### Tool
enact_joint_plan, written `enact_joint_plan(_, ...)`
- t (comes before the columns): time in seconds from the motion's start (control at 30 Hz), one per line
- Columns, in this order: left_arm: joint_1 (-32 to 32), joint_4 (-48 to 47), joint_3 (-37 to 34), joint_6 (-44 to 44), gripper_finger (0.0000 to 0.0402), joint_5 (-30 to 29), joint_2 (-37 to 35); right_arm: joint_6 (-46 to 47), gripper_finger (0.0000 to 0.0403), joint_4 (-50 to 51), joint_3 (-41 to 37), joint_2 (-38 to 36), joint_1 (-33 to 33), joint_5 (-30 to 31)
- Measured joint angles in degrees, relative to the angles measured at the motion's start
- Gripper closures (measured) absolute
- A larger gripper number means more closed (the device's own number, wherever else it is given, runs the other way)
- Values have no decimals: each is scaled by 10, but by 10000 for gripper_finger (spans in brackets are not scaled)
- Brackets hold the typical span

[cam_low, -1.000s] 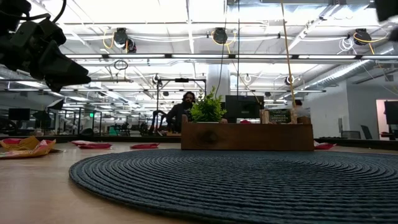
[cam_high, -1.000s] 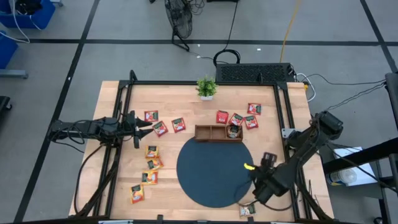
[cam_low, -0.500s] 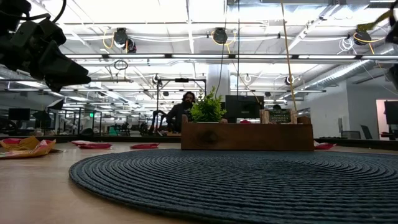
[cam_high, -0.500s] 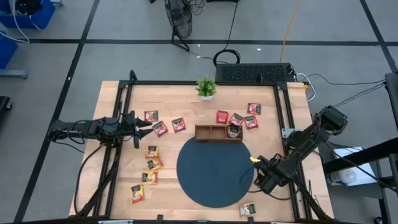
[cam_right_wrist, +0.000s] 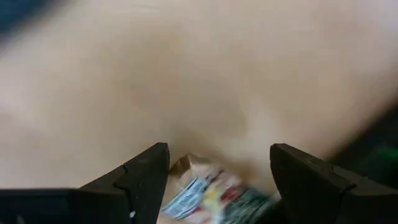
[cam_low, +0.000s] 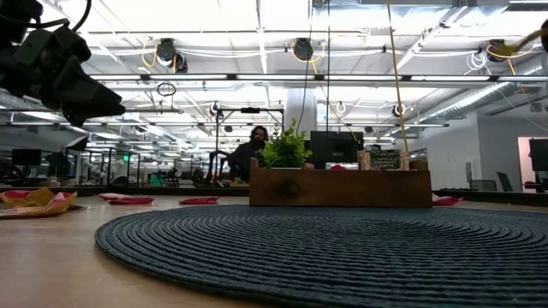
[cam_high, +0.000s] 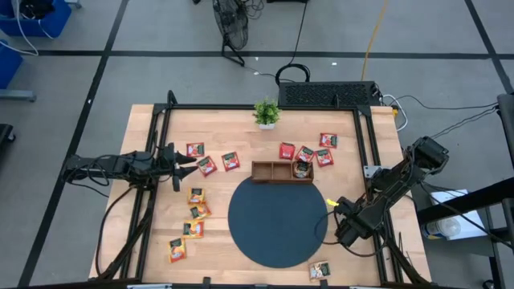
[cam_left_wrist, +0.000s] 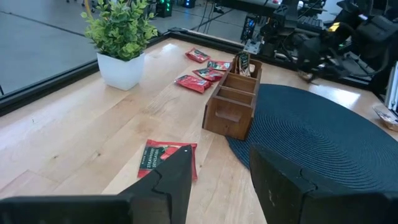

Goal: Pick & Place Tea
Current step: Put the top brown tea bag into the right slot of the wooden organizer

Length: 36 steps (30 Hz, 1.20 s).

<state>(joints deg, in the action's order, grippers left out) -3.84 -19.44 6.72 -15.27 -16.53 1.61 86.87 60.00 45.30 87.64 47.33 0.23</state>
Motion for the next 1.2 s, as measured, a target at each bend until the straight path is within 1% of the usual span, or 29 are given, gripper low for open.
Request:
enact_joint_plan(0.1,0,0,0,0,240,0,0,2,140,38,2,2,-1,14)
enact_joint_plan(0.3,0,0,0,0,240,0,0,5,140,66,12,1,0,10)
enact_joint_plan(0.5,0,0,0,0,240,0,0,7,140,93,67,0,11,-17)
enact_joint_plan(0.63,0,0,0,0,240,0,0,39,140,83,80,1,22,-43)
enact_joint_plan(0.8,0,0,0,0,240,0,0,89,140,65,51,1,41,-57)
enact_joint_plan(1.03,0,0,0,0,240,0,0,110,140,-59,-10,-2,57,-71)
enact_joint_plan(1.2,0,0,0,0,240,0,0,125,140,-73,-34,-2,57,-68)
